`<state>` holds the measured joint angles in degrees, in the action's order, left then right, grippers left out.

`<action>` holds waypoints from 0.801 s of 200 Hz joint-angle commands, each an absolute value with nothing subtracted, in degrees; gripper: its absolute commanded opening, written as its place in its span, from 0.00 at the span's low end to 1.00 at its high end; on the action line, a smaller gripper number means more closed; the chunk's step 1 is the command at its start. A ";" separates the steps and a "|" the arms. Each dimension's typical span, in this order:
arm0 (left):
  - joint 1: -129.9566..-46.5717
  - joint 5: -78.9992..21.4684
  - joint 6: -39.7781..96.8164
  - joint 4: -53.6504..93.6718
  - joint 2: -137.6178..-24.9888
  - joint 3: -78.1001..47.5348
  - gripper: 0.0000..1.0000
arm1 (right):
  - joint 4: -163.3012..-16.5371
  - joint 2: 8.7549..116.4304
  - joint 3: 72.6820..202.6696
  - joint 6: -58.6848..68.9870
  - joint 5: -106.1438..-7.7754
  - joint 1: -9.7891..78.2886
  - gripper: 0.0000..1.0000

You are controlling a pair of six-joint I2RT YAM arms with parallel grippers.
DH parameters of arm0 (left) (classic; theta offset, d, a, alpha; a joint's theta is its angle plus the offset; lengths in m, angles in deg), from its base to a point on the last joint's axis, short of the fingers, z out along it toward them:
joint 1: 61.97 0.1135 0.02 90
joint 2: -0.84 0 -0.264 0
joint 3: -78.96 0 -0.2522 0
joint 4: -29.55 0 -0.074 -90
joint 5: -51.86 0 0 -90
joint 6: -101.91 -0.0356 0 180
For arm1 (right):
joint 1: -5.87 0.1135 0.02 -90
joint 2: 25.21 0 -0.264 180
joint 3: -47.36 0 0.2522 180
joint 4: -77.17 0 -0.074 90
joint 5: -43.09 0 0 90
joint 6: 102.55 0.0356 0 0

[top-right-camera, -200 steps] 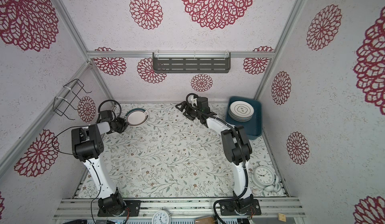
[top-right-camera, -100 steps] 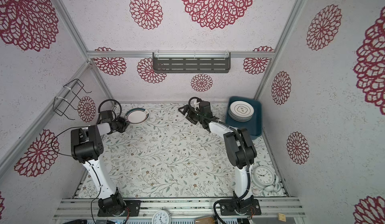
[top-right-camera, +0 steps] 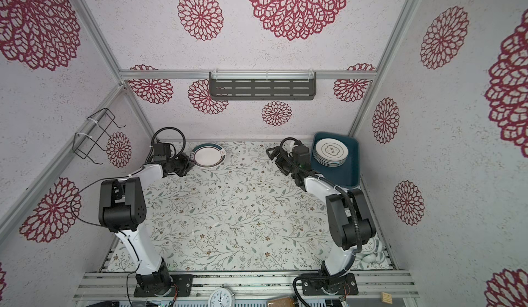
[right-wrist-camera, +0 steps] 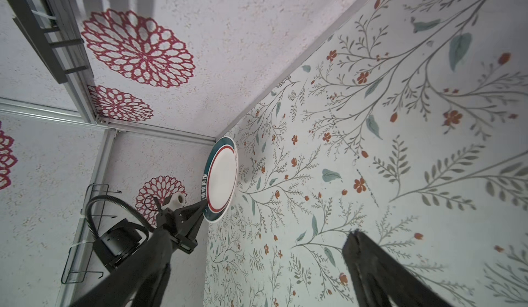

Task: Place the plates into the plastic bin on the countertop
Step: 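Lift the rimmed plate toward the right gripper, which grasps it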

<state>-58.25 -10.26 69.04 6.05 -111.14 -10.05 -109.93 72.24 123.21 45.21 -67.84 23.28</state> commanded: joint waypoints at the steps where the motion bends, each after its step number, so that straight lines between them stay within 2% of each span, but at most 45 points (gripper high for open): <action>1: -61.89 -7.13 65.68 3.51 -108.50 -6.11 0.00 | -109.60 67.78 122.21 42.53 -66.87 22.48 0.99; 73: -72.91 -2.80 65.96 2.29 -109.00 -0.10 0.00 | -105.84 64.96 122.99 39.43 -68.60 22.47 0.99; 132: -77.36 0.03 66.63 2.19 -110.06 4.13 0.00 | -105.64 65.50 123.24 39.72 -68.24 22.83 0.96; 160: -78.85 0.54 66.65 2.05 -110.51 5.10 0.00 | -105.66 65.66 124.01 39.70 -68.43 22.90 0.91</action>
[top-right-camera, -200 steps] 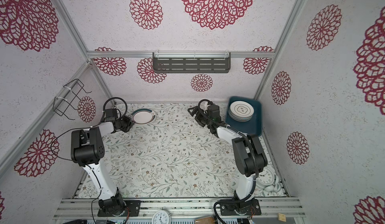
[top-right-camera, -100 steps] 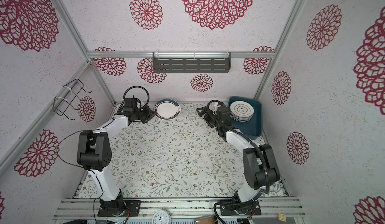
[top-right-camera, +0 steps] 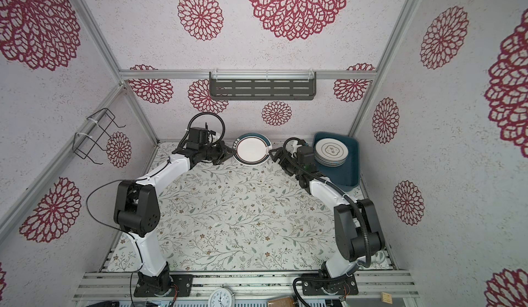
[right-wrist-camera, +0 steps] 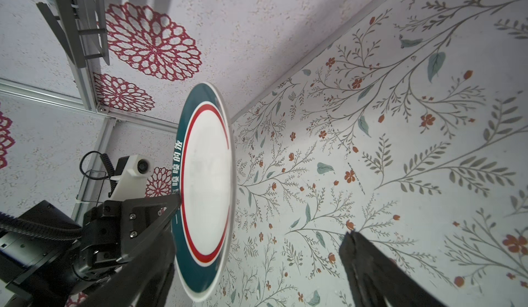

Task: Place the plates into the plastic bin on the countertop
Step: 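Lift the rimmed plate toward the right gripper, which grasps it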

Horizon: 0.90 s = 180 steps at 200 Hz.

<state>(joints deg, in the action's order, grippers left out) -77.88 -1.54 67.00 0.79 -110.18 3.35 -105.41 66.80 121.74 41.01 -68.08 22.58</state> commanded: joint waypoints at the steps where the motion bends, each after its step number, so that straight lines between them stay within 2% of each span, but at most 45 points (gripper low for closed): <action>1: -78.85 0.54 66.62 2.06 -110.51 5.14 0.00 | -105.63 65.71 124.03 39.72 -68.44 22.86 0.91; 22: -79.45 0.74 66.49 2.00 -110.73 5.51 0.00 | -106.16 66.26 124.31 40.35 -69.11 22.90 0.81; 55: -79.79 0.71 66.14 2.10 -110.40 5.13 0.00 | -108.33 67.22 124.02 42.48 -69.84 22.89 0.54; 102: -80.09 0.92 65.53 2.26 -109.97 4.62 0.00 | -111.06 69.06 123.61 45.27 -71.01 23.56 0.30; 123: -80.26 0.92 65.44 2.26 -109.83 4.56 0.00 | -110.76 69.18 123.70 45.63 -70.53 23.80 0.14; 156: -80.28 0.71 64.52 1.91 -109.25 4.46 0.00 | -111.65 69.64 122.98 47.33 -69.80 23.87 0.05; 169: -80.33 0.70 63.95 1.64 -108.98 4.47 0.07 | -112.29 69.80 122.61 48.32 -69.68 23.88 0.02; 180: -80.32 0.61 63.59 1.55 -108.61 4.40 0.22 | -113.18 69.89 122.10 49.17 -69.50 23.87 0.01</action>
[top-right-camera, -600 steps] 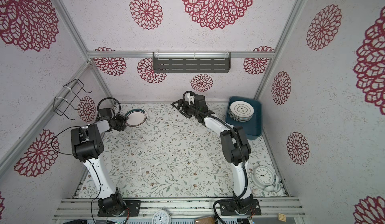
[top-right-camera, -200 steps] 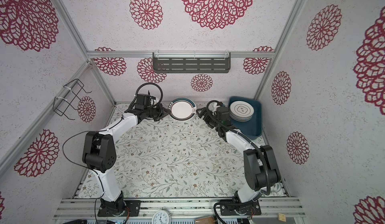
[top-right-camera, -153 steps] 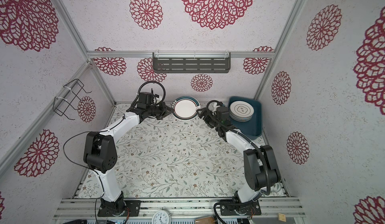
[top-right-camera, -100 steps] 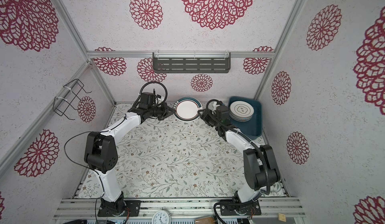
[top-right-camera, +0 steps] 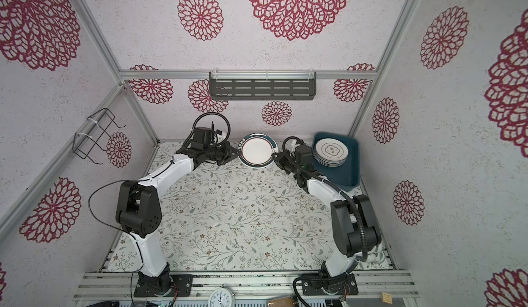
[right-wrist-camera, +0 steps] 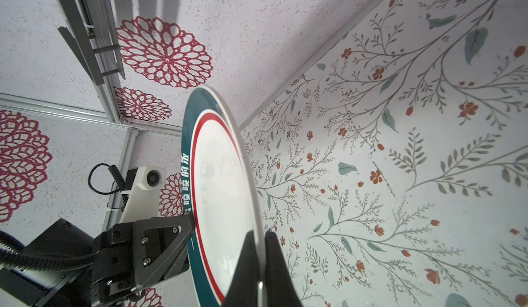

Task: Place the plates into the plastic bin on the countertop
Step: 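Lift the rimmed plate toward the right gripper, which grasps it, then carry the rimmed plate into the bin with the right gripper while the left draws back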

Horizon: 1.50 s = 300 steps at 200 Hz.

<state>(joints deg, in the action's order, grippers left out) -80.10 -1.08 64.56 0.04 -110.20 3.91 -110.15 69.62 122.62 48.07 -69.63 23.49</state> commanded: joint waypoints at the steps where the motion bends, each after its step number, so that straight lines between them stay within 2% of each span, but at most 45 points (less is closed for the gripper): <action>1: -80.33 0.61 63.50 1.55 -108.55 4.35 0.23 | -113.26 69.89 122.06 49.21 -69.50 23.88 0.01; 11: -80.31 0.01 63.13 1.24 -108.09 4.21 0.46 | -113.86 69.80 121.64 49.92 -69.17 23.88 0.00; 28: -80.10 -1.44 62.05 0.61 -107.01 3.71 0.67 | -113.45 69.46 121.42 50.10 -68.07 23.76 0.00; 64: -78.19 -4.18 57.84 -2.90 -104.11 2.58 0.83 | -112.39 68.36 120.98 49.94 -66.56 23.36 0.00; 67: -78.09 -4.37 57.47 -3.05 -103.76 2.48 0.92 | -112.30 68.27 120.91 49.94 -66.47 23.29 0.00; 72: -77.78 -4.83 56.93 -3.39 -103.18 2.16 0.99 | -112.05 68.09 120.75 49.94 -66.27 23.16 0.00; 108: -77.63 -7.16 52.95 -4.79 -100.18 1.04 0.97 | -111.31 66.18 119.14 49.77 -65.02 21.79 0.00; 154: -78.16 -12.71 51.64 0.33 -95.91 -3.15 0.97 | -108.87 65.07 118.17 48.71 -63.78 19.20 0.00; 198: -79.82 -16.77 49.34 3.01 -94.52 -3.89 0.97 | -108.07 64.62 118.35 47.67 -63.47 13.51 0.00; 300: -82.97 -19.68 53.37 5.44 -106.47 6.32 0.97 | -112.00 71.27 119.80 47.92 -62.34 -1.87 0.00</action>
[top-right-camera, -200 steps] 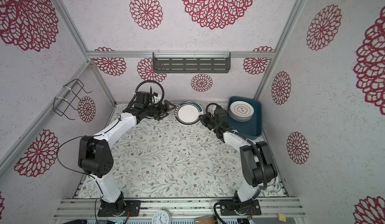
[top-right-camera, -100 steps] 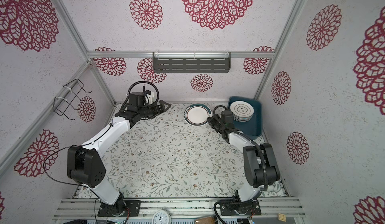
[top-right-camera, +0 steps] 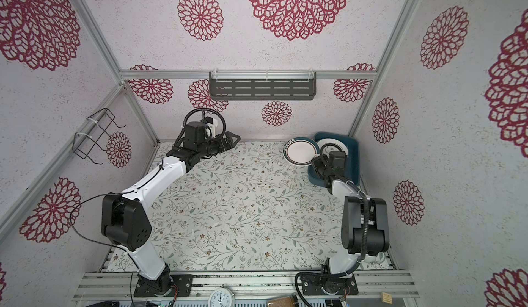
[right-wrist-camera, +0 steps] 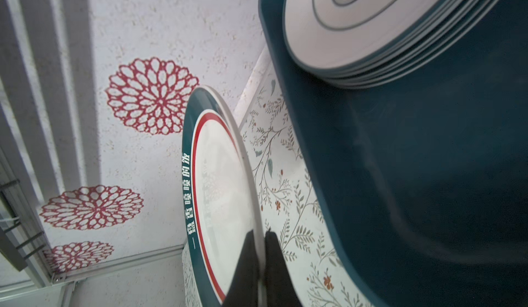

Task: Place the plates into the plastic bin on the countertop
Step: 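Carry the rimmed plate into the bin with the right gripper while the left draws back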

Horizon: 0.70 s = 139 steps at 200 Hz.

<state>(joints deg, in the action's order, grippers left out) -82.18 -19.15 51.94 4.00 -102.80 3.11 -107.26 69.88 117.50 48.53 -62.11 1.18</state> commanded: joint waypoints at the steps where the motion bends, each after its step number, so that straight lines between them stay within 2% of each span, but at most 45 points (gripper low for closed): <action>1: -83.02 -19.64 53.47 5.43 -106.56 6.50 0.97 | -112.00 71.37 119.86 47.96 -62.36 -2.00 0.00; 70: -84.12 -21.84 56.36 3.93 -113.45 11.94 0.97 | -116.03 78.97 123.79 50.96 -63.56 -10.31 0.00; 139: -84.16 -23.90 58.19 3.66 -117.33 16.40 0.97 | -115.96 88.99 133.14 53.22 -62.49 -12.53 0.01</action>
